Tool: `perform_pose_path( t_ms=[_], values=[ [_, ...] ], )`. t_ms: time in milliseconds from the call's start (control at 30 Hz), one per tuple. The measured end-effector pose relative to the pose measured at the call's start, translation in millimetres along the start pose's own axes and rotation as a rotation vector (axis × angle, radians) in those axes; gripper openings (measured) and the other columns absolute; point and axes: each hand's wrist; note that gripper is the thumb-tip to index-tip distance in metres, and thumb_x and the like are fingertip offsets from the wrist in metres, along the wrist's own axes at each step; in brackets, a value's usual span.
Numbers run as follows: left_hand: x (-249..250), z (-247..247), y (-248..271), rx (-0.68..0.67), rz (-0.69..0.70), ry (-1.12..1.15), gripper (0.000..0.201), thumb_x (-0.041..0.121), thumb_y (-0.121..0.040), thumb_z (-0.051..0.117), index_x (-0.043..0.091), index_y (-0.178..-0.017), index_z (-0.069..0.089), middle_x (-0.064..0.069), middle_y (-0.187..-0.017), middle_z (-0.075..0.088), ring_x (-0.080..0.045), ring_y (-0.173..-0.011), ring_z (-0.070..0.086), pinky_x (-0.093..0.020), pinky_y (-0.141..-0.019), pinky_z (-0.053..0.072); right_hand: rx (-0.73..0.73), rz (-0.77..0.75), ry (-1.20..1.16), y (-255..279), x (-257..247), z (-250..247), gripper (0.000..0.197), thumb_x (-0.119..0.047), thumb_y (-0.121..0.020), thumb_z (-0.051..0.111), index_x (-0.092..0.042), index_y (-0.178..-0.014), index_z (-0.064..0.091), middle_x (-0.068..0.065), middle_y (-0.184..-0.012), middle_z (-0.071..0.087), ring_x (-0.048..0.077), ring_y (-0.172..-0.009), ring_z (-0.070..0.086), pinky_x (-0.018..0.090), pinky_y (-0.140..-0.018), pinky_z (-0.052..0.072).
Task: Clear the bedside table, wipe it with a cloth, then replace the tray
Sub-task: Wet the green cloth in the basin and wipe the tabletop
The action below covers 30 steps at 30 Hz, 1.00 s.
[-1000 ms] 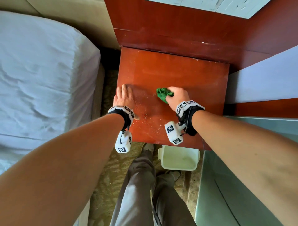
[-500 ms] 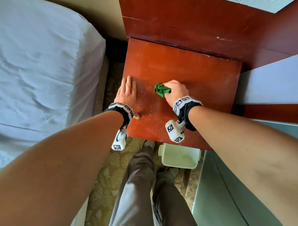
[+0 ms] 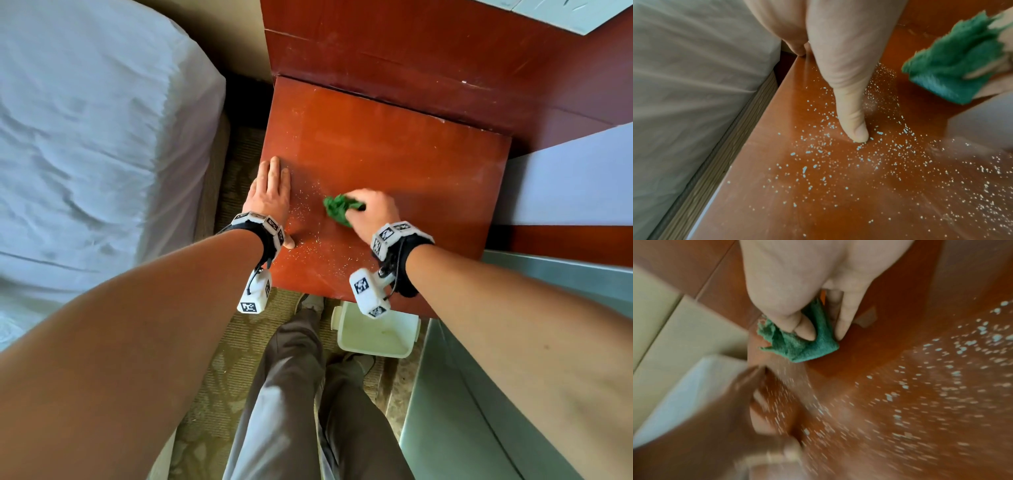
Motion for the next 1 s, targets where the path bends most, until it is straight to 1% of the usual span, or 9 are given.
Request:
perform_pose_path(
  t_ms=[133,267,400,600,733,800,900,933,1000],
  values=[
    [0.8,-0.1,0.6,0.008,-0.006,-0.001,0.157,0.07,-0.048,0.081,0.001,-0.152,-0.014,-0.021,-0.159,-0.02,-0.038,-0.148,-0.013,-0.045,-0.12,0.007,0.236,0.224,-0.109,-25.4,2.8,-8.3,0.04,-0.019,-0.081,0.054,-0.019,-0.119,0.067,0.006,-0.112,0.07,0.028,-0.104,0.063,0.034,-0.087,0.052],
    [1.0,-0.6,0.3,0.01,-0.01,0.01,0.158,0.068,-0.046,0.083,0.0,-0.152,-0.013,-0.022,-0.159,-0.019,-0.039,-0.148,-0.012,-0.046,-0.12,0.008,0.2,0.247,-0.048,-35.8,-4.8,-1.8,0.043,-0.018,-0.084,0.052,-0.021,-0.126,0.063,0.007,-0.12,0.063,0.03,-0.113,0.057,0.033,-0.093,0.045],
    [0.2,0.2,-0.2,0.013,-0.008,0.016,0.158,0.069,-0.045,0.082,0.0,-0.152,-0.011,-0.022,-0.159,-0.018,-0.039,-0.148,-0.011,-0.046,-0.12,0.008,0.141,0.154,-0.022,-34.9,-22.2,7.7,0.043,-0.014,-0.085,0.051,-0.023,-0.126,0.063,0.002,-0.123,0.061,0.027,-0.114,0.056,0.033,-0.096,0.046],
    [-0.5,2.5,-1.8,0.023,0.001,0.048,0.158,0.062,-0.046,0.087,0.0,-0.152,-0.012,-0.021,-0.159,-0.018,-0.038,-0.148,-0.012,-0.044,-0.121,0.007,-0.001,-0.104,0.098,-18.0,-28.9,23.1,0.042,-0.008,-0.081,0.054,-0.029,-0.114,0.069,-0.013,-0.119,0.064,0.019,-0.098,0.063,0.022,-0.081,0.048],
    [-1.4,2.1,-0.5,0.026,-0.004,0.066,0.158,0.06,-0.044,0.088,0.001,-0.152,-0.011,-0.02,-0.159,-0.018,-0.037,-0.148,-0.012,-0.044,-0.121,0.007,-0.118,-0.267,0.199,2.6,-21.6,30.0,0.043,-0.005,-0.081,0.058,-0.031,-0.112,0.071,-0.014,-0.115,0.066,0.017,-0.096,0.064,0.027,-0.08,0.054],
    [0.3,2.6,-0.3,0.02,-0.004,0.06,0.15,0.055,-0.052,0.087,0.001,-0.152,-0.011,-0.02,-0.159,-0.017,-0.038,-0.148,-0.011,-0.045,-0.122,0.008,-0.207,-0.319,0.241,11.1,-20.1,30.9,0.044,-0.005,-0.079,0.059,-0.032,-0.113,0.07,-0.014,-0.115,0.066,0.018,-0.099,0.064,0.03,-0.085,0.053],
    [2.0,4.6,-2.0,0.096,-0.013,0.089,0.111,0.034,-0.085,0.074,0.002,-0.153,-0.008,-0.02,-0.16,-0.014,-0.037,-0.149,-0.008,-0.044,-0.122,0.01,-0.342,-0.341,0.372,16.7,-22.8,30.5,0.043,-0.011,-0.08,0.059,-0.035,-0.114,0.068,-0.015,-0.119,0.062,0.018,-0.106,0.061,0.033,-0.091,0.051],
    [1.9,5.3,-2.3,0.109,-0.015,0.087,0.108,0.033,-0.086,0.072,0.002,-0.153,-0.007,-0.021,-0.16,-0.013,-0.038,-0.149,-0.007,-0.044,-0.122,0.011,-0.368,-0.342,0.402,17.1,-23.7,30.7,0.043,-0.012,-0.08,0.059,-0.036,-0.115,0.068,-0.016,-0.12,0.062,0.018,-0.107,0.061,0.034,-0.092,0.05],
    [1.8,6.1,-2.2,0.086,-0.023,0.058,0.131,0.048,-0.069,0.082,0.0,-0.153,-0.007,-0.021,-0.16,-0.012,-0.038,-0.148,-0.007,-0.045,-0.121,0.011,-0.409,-0.341,0.43,17.8,-25.6,30.9,0.043,-0.013,-0.08,0.058,-0.036,-0.115,0.068,-0.016,-0.12,0.061,0.019,-0.108,0.06,0.035,-0.093,0.049]
  ],
)
Point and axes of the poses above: each hand's wrist, its own y-axis away from the middle knuckle, its own z-axis out of the palm, x = y × z
